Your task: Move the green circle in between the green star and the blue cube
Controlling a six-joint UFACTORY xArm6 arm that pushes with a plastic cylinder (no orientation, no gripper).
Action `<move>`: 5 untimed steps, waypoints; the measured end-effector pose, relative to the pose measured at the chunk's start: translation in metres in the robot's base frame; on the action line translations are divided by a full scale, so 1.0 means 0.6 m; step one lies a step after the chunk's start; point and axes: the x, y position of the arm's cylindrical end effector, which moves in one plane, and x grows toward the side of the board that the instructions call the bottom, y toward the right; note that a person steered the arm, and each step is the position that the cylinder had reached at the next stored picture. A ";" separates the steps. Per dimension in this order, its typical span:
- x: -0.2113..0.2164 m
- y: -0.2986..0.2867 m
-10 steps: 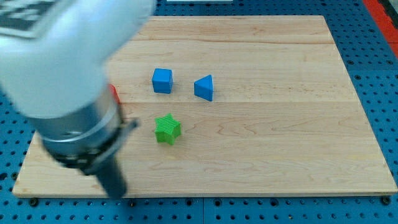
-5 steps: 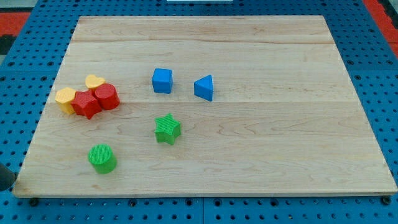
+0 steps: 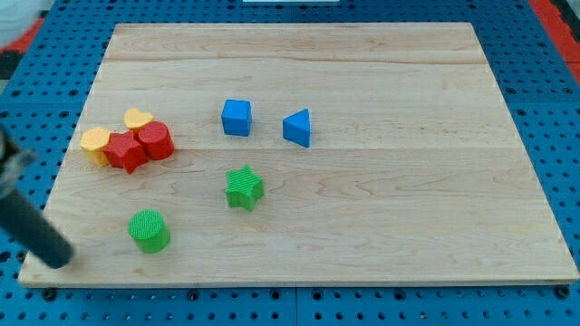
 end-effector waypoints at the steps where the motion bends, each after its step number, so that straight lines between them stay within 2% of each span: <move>1: -0.022 0.145; 2: -0.097 0.237; 5: -0.093 0.241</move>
